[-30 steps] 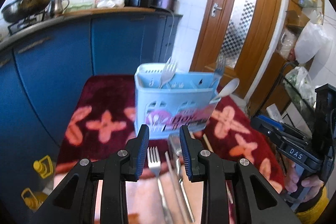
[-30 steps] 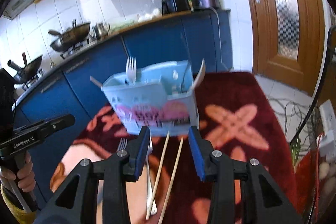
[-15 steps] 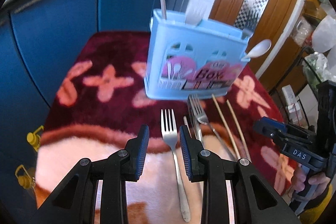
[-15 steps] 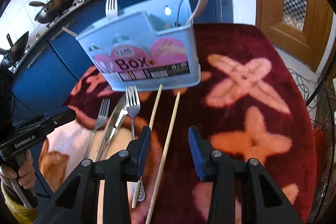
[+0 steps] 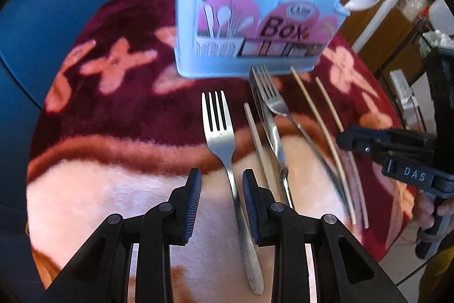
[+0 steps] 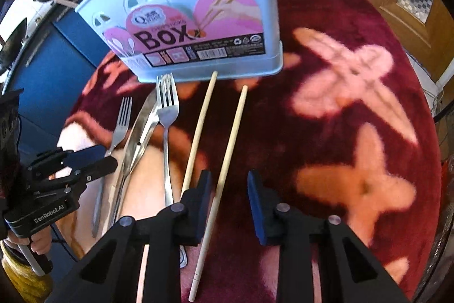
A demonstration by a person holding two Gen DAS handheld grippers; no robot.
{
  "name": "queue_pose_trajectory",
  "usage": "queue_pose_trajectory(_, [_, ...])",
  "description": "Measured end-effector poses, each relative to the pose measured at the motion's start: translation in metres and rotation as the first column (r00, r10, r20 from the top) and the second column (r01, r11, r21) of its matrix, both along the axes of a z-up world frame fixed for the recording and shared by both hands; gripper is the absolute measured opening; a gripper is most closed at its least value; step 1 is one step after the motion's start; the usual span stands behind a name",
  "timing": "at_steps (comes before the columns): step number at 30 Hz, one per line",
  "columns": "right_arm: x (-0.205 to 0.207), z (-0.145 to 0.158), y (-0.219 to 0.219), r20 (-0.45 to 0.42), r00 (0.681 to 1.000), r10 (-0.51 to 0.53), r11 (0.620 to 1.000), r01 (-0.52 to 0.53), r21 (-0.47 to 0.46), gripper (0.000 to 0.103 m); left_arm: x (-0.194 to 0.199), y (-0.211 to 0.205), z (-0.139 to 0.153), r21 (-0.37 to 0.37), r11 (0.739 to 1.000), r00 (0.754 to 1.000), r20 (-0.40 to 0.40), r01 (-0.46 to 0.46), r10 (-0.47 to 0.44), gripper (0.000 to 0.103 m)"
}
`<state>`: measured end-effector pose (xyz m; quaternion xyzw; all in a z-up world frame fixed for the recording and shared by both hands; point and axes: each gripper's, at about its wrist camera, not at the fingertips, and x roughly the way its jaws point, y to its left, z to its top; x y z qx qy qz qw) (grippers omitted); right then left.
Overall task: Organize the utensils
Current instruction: 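Move both open tools back down to the remaining utensils, then grasp a thin wooden stick with the left tool while the right tool grasps a chopstick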
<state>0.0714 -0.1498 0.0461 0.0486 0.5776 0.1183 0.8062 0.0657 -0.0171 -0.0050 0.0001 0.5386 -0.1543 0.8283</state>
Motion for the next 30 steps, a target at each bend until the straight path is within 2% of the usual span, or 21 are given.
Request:
queue_pose_trajectory(9, [0.022, -0.005, 0.014, -0.11, 0.992, 0.067, 0.996, -0.073, -0.051, 0.03, 0.019, -0.01, -0.006, 0.036, 0.998, 0.997, -0.05, 0.057, -0.055, 0.03])
queue_pose_trajectory(13, [0.026, -0.005, 0.016, -0.121, 0.991, 0.063, 0.995, -0.072, -0.07, 0.021, 0.022, -0.014, -0.005, 0.052, 0.996, 0.997, -0.041, 0.071, -0.069, 0.025])
queue_pose_trajectory(17, [0.024, -0.003, 0.008, -0.111, 0.993, 0.03, 0.999, -0.032, -0.017, 0.006, 0.022, -0.009, -0.004, 0.022, 0.999, 0.999, -0.033, 0.043, -0.042, 0.015])
queue_pose_trajectory(21, [0.013, 0.004, -0.004, -0.092, 0.996, 0.012, 0.998, -0.007, 0.056, 0.006, 0.018, 0.001, 0.002, -0.034, 0.999, 0.999, -0.033, 0.012, -0.014, 0.003])
queue_pose_trajectory(25, [-0.005, 0.013, -0.006, -0.053, 0.999, 0.006, 0.991, 0.001, 0.133, 0.006, 0.006, 0.012, 0.007, -0.087, 0.996, 1.0, -0.013, -0.004, 0.003, 0.001])
queue_pose_trajectory(30, [-0.027, 0.031, -0.008, 0.06, 0.998, -0.012, 0.984, 0.001, 0.18, 0.006, -0.013, 0.019, 0.017, -0.141, 0.99, 0.998, 0.062, -0.015, 0.024, 0.001])
